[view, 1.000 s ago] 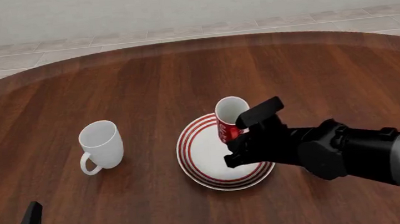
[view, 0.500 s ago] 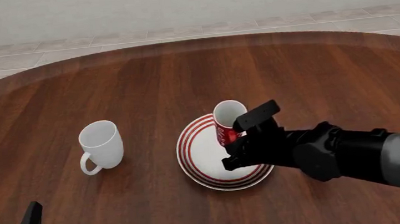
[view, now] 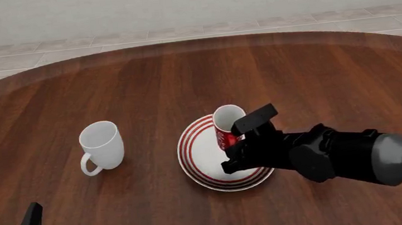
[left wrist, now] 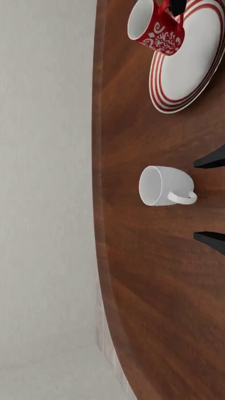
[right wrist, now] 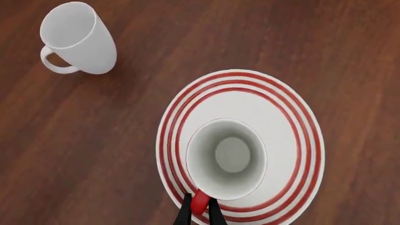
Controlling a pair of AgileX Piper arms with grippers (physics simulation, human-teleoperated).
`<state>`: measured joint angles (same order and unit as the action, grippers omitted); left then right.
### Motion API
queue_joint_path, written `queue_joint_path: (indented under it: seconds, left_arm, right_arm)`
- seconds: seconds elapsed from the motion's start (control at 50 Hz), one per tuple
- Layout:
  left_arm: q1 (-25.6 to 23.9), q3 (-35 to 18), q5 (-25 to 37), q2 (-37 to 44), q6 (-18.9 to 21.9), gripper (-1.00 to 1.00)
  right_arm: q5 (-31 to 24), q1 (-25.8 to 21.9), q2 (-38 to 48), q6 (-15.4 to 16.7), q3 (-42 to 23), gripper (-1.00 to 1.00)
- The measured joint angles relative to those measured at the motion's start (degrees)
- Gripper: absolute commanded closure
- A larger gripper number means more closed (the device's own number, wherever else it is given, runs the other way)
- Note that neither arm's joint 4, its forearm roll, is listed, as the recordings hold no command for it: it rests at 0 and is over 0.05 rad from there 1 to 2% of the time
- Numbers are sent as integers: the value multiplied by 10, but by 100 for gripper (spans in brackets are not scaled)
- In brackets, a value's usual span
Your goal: Pick up the red mug and put it on the plate
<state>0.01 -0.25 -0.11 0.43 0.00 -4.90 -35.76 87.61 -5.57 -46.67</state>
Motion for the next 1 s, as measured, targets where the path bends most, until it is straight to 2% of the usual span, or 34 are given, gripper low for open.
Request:
queue_joint_path:
  seconds: [1.0]
  left_arm:
    - [0,0,0,0,0,-100]
  right_arm:
    - [23,-5,31,-13,9,100]
